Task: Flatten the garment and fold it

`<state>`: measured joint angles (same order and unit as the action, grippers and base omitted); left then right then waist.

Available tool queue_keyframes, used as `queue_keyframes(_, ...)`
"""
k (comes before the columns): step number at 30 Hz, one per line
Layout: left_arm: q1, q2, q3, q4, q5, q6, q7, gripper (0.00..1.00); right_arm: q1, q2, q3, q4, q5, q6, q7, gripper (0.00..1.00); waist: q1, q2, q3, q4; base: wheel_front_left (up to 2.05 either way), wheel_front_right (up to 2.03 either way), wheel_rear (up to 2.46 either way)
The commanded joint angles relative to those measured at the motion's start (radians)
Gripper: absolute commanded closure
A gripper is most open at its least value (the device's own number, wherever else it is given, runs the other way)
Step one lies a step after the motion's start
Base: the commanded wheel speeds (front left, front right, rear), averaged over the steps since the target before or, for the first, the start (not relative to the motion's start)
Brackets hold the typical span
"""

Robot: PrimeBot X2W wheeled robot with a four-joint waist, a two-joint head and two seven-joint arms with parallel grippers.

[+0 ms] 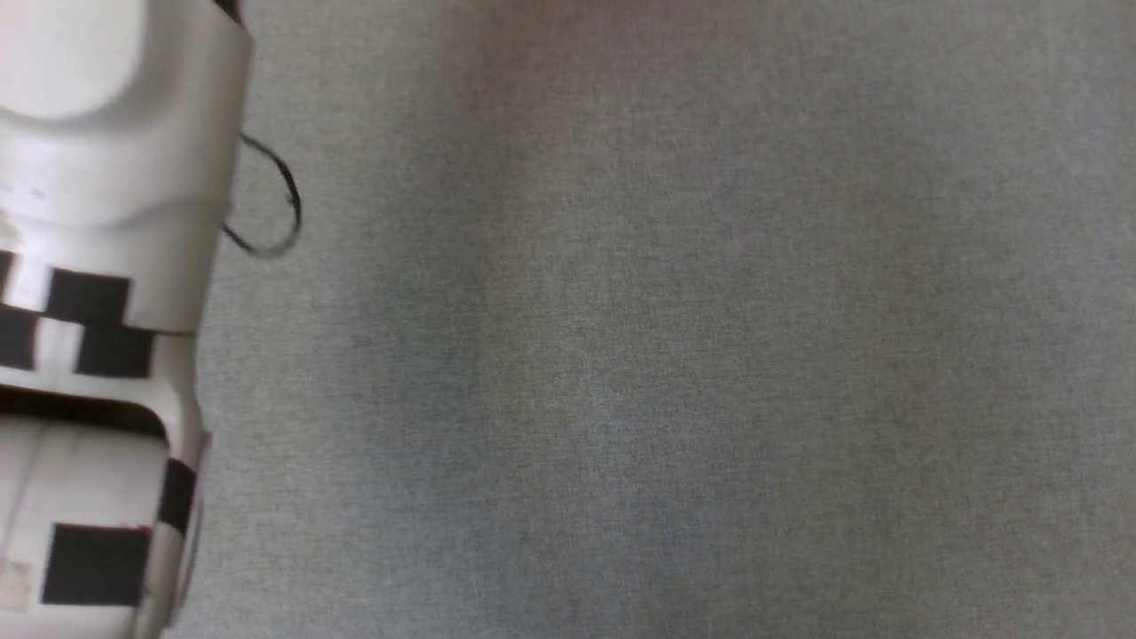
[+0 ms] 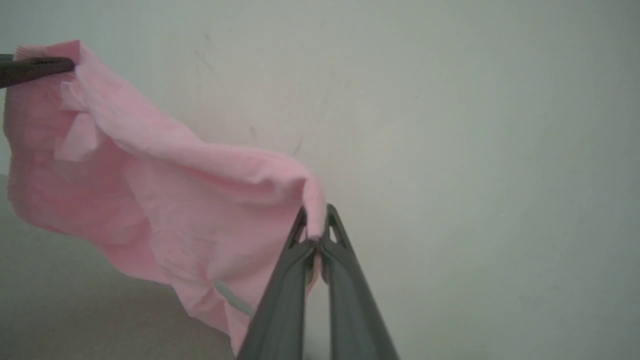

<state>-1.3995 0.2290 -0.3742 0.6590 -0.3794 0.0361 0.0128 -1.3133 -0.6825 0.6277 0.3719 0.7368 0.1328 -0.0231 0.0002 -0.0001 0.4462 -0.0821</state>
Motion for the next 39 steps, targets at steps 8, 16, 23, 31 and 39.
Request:
queue_keyframes(8,0.237,-0.042,0.006,0.098,-0.044,0.013,-0.153,1.0,0.213,0.023,0.149,0.059,0.076,-0.002,-0.097,1.0,-0.0002,0.0001,0.002,0.001,0.0,0.0,0.0)
queue_keyframes(16,0.58,-0.021,0.007,-0.038,-0.082,0.036,-0.197,1.0,0.487,-0.028,0.159,-0.05,0.119,-0.002,-0.169,1.0,-0.0002,0.0001,-0.112,-0.002,0.0,0.0,0.0)
queue_keyframes(23,0.978,0.06,-0.041,-0.415,-0.086,0.105,-0.076,1.0,0.805,-0.102,0.027,-0.219,0.097,-0.002,-0.142,1.0,-0.0002,0.0001,-0.213,-0.003,0.0,0.0,0.0)
queue_keyframes(31,1.318,0.188,-0.06,-0.851,-0.074,0.237,0.119,1.0,1.213,-0.084,-0.269,-0.468,0.001,-0.002,0.058,1.0,-0.0002,0.0001,-0.265,-0.012,0.0,0.0,0.0)
queue_keyframes(39,1.53,0.239,-0.078,-1.111,-0.07,0.347,0.242,1.0,1.562,0.039,-0.53,-0.77,-0.125,-0.002,0.323,1.0,-0.0002,0.0001,-0.266,-0.013,0.0,0.0,0.0)
